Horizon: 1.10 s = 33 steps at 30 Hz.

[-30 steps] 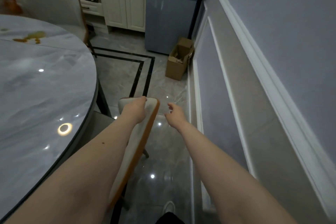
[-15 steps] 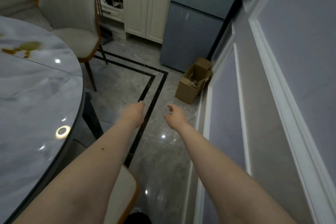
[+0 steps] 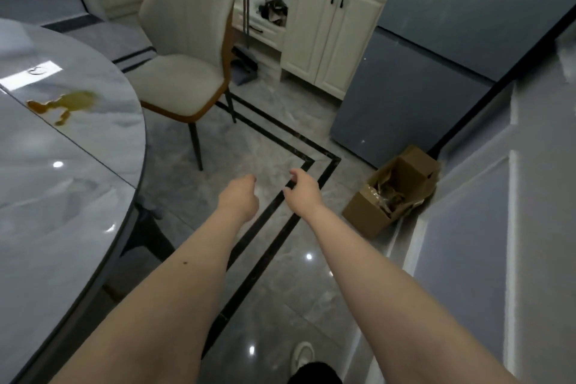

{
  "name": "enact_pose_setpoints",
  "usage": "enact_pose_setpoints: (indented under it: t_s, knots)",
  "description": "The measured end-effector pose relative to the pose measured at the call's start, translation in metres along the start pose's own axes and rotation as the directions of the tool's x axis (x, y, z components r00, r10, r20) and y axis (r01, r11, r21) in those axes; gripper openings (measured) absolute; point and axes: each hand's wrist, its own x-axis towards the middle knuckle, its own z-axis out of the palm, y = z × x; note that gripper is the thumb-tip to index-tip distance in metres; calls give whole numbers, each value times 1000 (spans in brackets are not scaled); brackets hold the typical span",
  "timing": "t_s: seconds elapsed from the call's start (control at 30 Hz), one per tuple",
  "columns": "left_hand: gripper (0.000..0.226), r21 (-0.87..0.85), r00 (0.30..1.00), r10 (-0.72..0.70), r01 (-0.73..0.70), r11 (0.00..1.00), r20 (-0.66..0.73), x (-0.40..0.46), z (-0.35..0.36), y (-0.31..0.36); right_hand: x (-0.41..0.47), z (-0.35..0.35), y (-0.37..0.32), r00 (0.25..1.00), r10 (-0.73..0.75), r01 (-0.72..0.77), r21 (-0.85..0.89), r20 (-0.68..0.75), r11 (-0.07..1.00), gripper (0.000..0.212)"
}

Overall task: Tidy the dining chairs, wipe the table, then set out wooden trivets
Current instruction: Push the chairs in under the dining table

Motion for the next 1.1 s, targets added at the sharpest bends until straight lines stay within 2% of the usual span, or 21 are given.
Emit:
enact_pose_setpoints:
  t_s: [0.13, 0.3, 0.43, 0.63, 0.97, 1.1]
  knots:
    - [47, -73, 998, -43, 39, 997, -52, 80, -4, 65, 92, -61, -4, 995, -50, 56, -71, 88, 996, 53]
    - [49, -59, 991, -80, 74, 996, -109, 173, -23, 102, 193, -106, -15, 987, -59, 75, -106, 150, 992, 50]
    - [48, -81, 980, -139, 129, 988, -144, 252, -50, 112, 277, -116, -33, 976, -71, 101, -137, 206, 986, 55]
    - [44, -93, 962, -190, 175, 980, -195, 411, -108, 115, 430, -127, -95, 969, -96, 135, -163, 225, 977, 56]
    - [48, 32, 988, -84, 89, 996, -132, 657, -174, 157, 674, -184, -175, 954, -188, 243, -233, 235, 942, 62]
    - [45, 26, 976, -134, 141, 990, -171, 759, -208, 154, 784, -196, -211, 929, -254, 321, -251, 268, 913, 61]
